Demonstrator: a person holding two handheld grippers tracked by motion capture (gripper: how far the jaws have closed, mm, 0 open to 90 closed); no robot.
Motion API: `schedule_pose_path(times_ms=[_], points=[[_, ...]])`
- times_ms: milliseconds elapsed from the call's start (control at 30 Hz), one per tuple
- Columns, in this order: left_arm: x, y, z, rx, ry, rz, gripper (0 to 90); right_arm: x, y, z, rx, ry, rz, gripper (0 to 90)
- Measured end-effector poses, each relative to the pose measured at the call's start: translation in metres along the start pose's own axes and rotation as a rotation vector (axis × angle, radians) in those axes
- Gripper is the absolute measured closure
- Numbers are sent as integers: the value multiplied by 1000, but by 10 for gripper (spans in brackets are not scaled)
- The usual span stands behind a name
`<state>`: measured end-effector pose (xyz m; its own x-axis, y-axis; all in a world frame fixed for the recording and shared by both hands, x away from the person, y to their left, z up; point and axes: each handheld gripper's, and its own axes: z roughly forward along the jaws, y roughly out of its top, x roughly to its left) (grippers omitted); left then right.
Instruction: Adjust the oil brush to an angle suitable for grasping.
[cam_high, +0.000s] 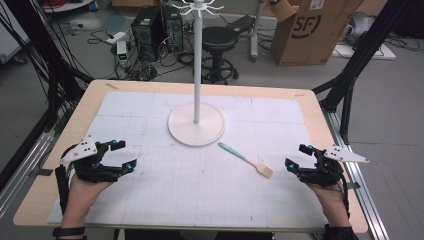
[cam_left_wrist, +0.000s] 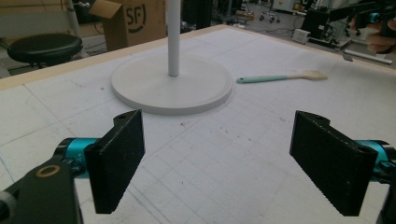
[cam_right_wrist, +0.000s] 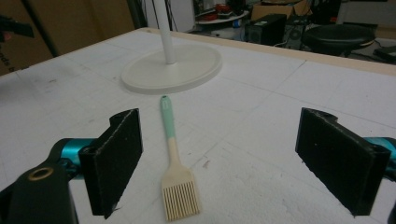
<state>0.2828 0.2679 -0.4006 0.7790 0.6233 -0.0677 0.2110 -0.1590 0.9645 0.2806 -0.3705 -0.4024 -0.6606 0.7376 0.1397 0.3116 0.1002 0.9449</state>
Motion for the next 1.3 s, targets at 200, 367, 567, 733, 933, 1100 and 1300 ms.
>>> schedule_pose_path(times_ms=[200, 367, 567, 733, 933, 1100, 1300], points=[[1, 0, -2, -1, 5, -18, 175, -3, -1, -1, 3, -10, 15, 140], [0, 1, -5, -12, 17, -15, 161, -2, 1, -3, 11, -12, -6, 140], [0, -1, -5, -8, 9, -21, 161, -3, 0, -1, 20, -17, -5, 140], [1, -2, -4, -2, 10, -27, 162, -1, 0, 0, 22, -13, -6, 140], [2, -3, -5, -15, 14, -26, 162, -1, 0, 1, 30, -21, -4, 140], [3, -3, -5, -19, 15, -28, 163, -1, -1, 2, 33, -21, -1, 140], [4, -3, -6, -23, 24, -36, 166, -3, 0, 2, 32, -19, 1, 140]])
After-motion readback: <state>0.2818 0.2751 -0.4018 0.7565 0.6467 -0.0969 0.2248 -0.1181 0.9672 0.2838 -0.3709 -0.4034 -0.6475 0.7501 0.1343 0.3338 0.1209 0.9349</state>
